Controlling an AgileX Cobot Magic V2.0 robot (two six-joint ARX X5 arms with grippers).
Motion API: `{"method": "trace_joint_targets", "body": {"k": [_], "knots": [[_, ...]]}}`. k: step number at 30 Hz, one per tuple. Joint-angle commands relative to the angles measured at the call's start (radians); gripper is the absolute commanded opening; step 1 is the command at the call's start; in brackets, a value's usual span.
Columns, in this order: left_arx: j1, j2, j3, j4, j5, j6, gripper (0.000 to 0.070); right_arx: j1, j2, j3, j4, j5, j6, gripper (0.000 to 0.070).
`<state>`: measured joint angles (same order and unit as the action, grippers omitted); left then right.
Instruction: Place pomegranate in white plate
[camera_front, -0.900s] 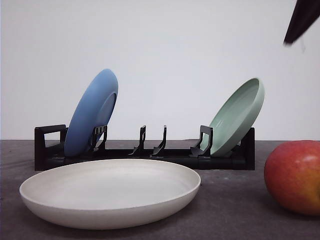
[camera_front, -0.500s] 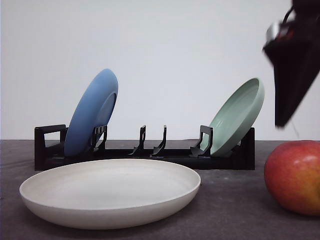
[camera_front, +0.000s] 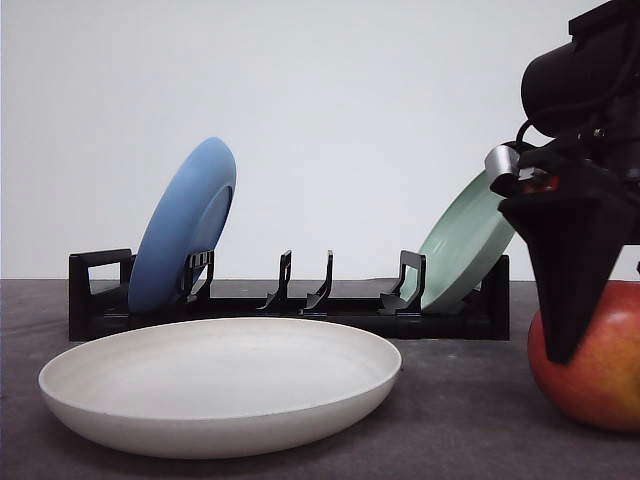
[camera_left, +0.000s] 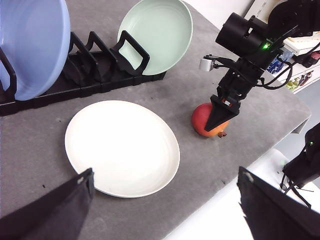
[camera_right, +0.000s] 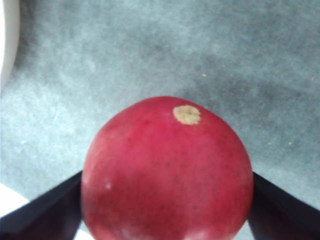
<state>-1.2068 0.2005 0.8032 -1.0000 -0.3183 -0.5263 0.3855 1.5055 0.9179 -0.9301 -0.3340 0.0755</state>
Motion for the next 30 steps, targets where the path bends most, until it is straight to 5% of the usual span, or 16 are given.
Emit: {"method": "trace_joint_targets", "body": {"k": [1, 12, 21, 30], "knots": [[-0.012, 0.0, 0.005, 0.009, -0.007, -0.01, 0.0553, 0.008, 0.02, 0.027, -0.01, -0.006, 0.015, 0.0422], [-0.012, 0.0, 0.005, 0.01, -0.007, -0.01, 0.0553, 0.202, 0.212, 0.433, -0.193, -0.002, 0.046, 0.0424], [-0.012, 0.0, 0.005, 0.011, -0.042, -0.011, 0.0553, 0.369, 0.418, 0.681, -0.134, 0.003, 0.054, 0.0424], [-0.012, 0.0, 0.005, 0.01, -0.045, -0.018, 0.0553, 0.425, 0.509, 0.701, -0.036, 0.055, 0.059, 0.0429]]}}
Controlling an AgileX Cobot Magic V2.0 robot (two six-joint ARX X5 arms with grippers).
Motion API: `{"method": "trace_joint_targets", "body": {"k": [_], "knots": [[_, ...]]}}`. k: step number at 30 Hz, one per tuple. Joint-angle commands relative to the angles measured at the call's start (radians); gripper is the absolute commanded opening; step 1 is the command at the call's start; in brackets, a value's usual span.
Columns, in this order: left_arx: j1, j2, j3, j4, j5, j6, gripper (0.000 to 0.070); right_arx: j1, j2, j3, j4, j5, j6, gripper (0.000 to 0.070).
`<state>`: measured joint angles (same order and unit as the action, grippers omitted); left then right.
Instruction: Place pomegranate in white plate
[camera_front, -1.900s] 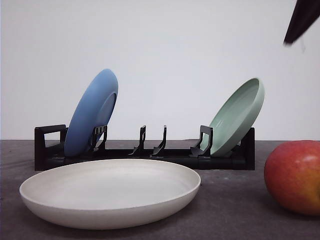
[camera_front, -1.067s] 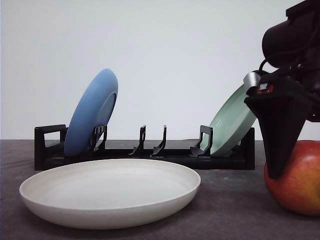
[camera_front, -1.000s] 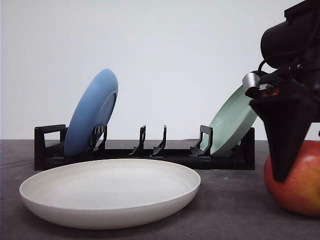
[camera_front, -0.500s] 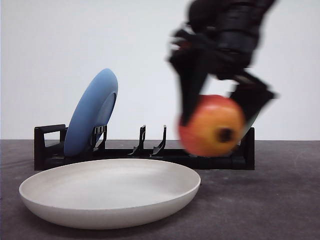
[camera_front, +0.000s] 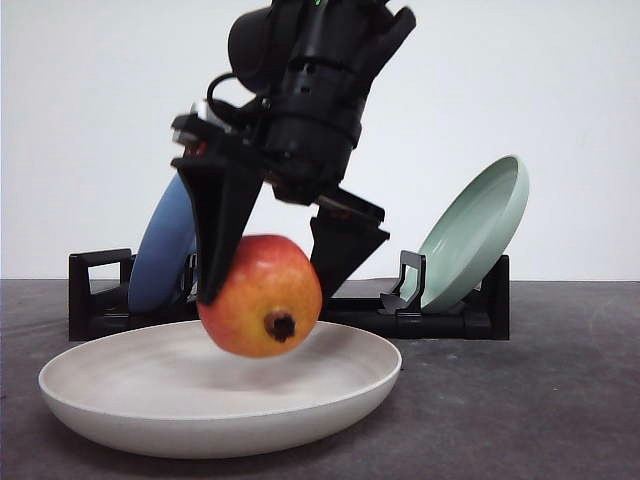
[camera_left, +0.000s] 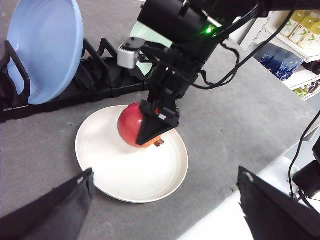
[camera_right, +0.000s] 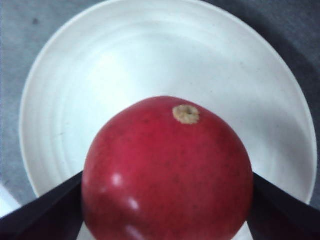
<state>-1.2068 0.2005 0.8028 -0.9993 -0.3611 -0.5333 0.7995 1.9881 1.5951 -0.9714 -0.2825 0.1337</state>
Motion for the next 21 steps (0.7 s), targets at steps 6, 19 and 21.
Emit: {"method": "trace_joint_targets", "body": {"k": [6, 19, 21], "knots": [[-0.012, 0.0, 0.005, 0.011, -0.003, -0.016, 0.0553, 0.021, 0.048, 0.024, 0.004, 0.003, -0.011, 0.0434], [-0.012, 0.0, 0.005, 0.011, -0.005, -0.042, 0.0554, 0.025, 0.032, 0.068, -0.038, 0.003, -0.051, 0.07], [-0.012, 0.0, 0.005, 0.011, -0.005, -0.048, 0.0553, 0.015, 0.009, 0.112, -0.088, 0.007, -0.066, 0.07]]}}
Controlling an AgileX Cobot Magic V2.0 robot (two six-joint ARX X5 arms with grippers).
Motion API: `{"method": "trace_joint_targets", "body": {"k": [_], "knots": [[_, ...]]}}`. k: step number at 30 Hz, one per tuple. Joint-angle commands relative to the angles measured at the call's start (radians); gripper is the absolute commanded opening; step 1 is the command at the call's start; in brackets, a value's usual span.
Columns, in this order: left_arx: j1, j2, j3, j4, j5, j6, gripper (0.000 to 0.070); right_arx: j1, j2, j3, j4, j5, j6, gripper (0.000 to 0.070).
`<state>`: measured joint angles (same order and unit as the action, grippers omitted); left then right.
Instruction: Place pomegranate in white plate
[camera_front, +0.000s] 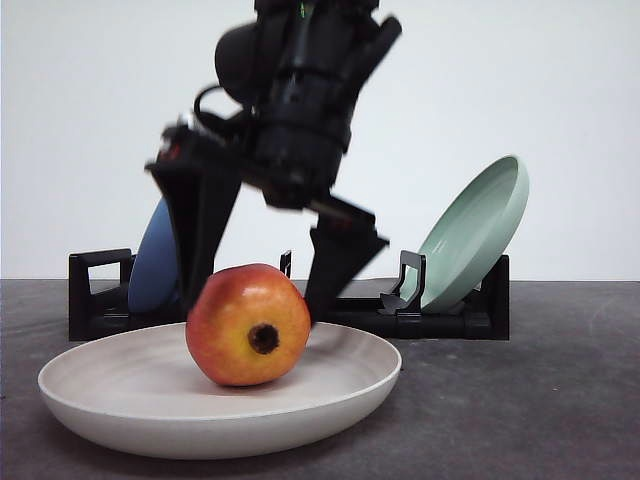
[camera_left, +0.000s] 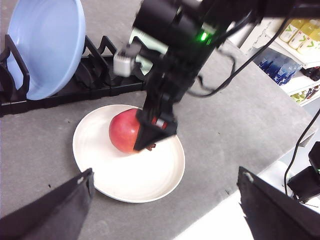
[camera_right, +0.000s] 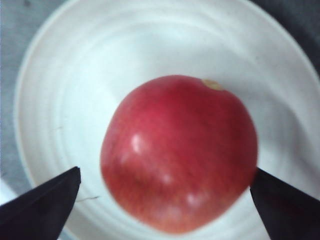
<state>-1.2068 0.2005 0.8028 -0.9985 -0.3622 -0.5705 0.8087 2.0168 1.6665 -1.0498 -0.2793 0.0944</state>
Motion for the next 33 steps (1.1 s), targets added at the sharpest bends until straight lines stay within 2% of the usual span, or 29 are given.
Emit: {"method": "trace_joint_targets", "body": {"k": [1, 7, 14, 18, 21, 25, 30, 33], "knots": [[-0.012, 0.0, 0.005, 0.011, -0.004, -0.012, 0.0553, 0.003, -0.033, 0.064, -0.037, 0.011, -0.031, 0.07], [-0.012, 0.0, 0.005, 0.01, -0.004, -0.018, 0.0553, -0.015, -0.195, 0.178, -0.197, 0.11, -0.046, 0.07], [-0.012, 0.001, 0.005, 0.013, -0.006, -0.012, 0.0553, -0.035, -0.508, 0.161, -0.331, 0.132, -0.046, 0.07], [-0.012, 0.001, 0.005, 0.037, -0.007, 0.049, 0.0554, -0.034, -0.713, 0.072, -0.337, 0.197, -0.024, 0.07], [-0.012, 0.001, 0.005, 0.072, -0.008, 0.129, 0.0554, -0.033, -0.882, -0.055, -0.279, 0.221, -0.007, 0.07], [-0.012, 0.001, 0.005, 0.129, -0.007, 0.226, 0.0554, -0.033, -1.12, -0.28, -0.113, 0.232, 0.049, 0.07], [-0.012, 0.001, 0.005, 0.19, -0.008, 0.299, 0.0554, -0.033, -1.4, -0.574, 0.125, 0.227, 0.074, 0.07], [-0.012, 0.001, 0.005, 0.209, -0.008, 0.306, 0.0554, -0.033, -1.513, -0.698, 0.21, 0.228, 0.113, 0.07]]}}
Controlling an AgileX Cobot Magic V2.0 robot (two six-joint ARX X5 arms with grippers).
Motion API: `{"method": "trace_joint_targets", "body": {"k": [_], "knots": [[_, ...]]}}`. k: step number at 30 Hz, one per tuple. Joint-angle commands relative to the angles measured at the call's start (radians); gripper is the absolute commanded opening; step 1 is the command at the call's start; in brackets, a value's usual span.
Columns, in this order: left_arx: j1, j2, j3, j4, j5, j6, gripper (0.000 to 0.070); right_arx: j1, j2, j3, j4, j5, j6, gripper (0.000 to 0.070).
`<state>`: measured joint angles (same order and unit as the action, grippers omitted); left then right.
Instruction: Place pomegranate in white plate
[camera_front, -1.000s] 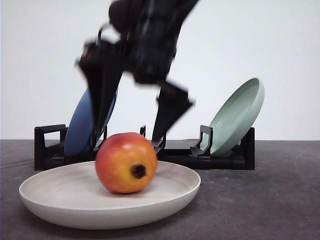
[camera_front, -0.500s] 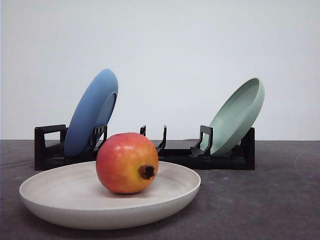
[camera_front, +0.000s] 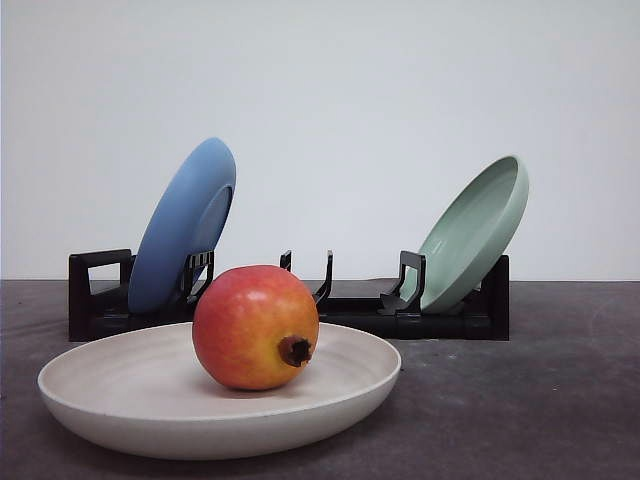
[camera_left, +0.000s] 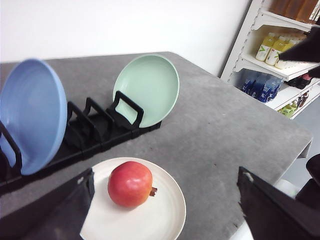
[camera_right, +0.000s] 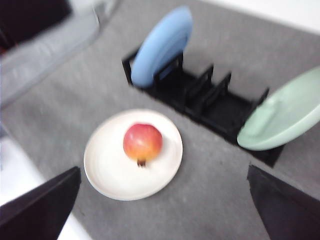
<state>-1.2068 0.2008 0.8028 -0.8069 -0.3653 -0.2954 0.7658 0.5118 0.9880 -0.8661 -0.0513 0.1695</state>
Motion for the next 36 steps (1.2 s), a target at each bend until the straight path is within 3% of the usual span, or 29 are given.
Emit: {"method": "trace_joint_targets", "body": {"k": [1, 8, 9, 10, 11, 12, 13, 14, 15, 34, 36], "knots": [[-0.012, 0.001, 0.005, 0.022, -0.005, 0.031, 0.0554, 0.01, -0.038, -0.051, 0.044, 0.0, 0.044, 0.07], [-0.012, 0.001, 0.005, 0.022, -0.005, 0.031, 0.055, 0.01, -0.122, -0.143, 0.079, 0.001, 0.047, 0.07], [-0.012, 0.001, 0.005, 0.022, -0.005, 0.031, 0.0522, 0.01, -0.122, -0.143, 0.079, 0.001, 0.047, 0.07], [-0.012, 0.001, 0.005, 0.021, -0.005, 0.03, 0.0416, 0.01, -0.122, -0.143, 0.079, 0.001, 0.047, 0.07], [-0.012, 0.001, 0.005, 0.019, -0.004, 0.03, 0.0207, 0.01, -0.122, -0.143, 0.078, 0.001, 0.047, 0.069], [-0.012, 0.001, 0.005, 0.014, -0.004, 0.031, 0.0001, 0.01, -0.122, -0.143, 0.078, 0.0, 0.046, 0.0433], [-0.011, 0.001, 0.005, 0.014, -0.005, 0.032, 0.003, 0.01, -0.122, -0.143, 0.077, -0.002, 0.039, 0.0116], [-0.011, 0.001, 0.005, 0.014, -0.005, 0.037, 0.0001, 0.01, -0.122, -0.143, 0.077, -0.003, 0.032, 0.0002], [-0.011, 0.001, 0.005, 0.015, -0.005, 0.041, 0.0, 0.01, -0.122, -0.143, 0.078, 0.001, 0.033, 0.0063], [-0.01, -0.005, -0.007, 0.035, -0.005, 0.041, 0.0, 0.01, -0.122, -0.143, 0.081, 0.0, 0.032, 0.0053], [0.022, -0.005, -0.012, 0.038, -0.003, 0.041, 0.0, 0.01, -0.122, -0.143, 0.081, 0.0, 0.032, 0.0053]]}}
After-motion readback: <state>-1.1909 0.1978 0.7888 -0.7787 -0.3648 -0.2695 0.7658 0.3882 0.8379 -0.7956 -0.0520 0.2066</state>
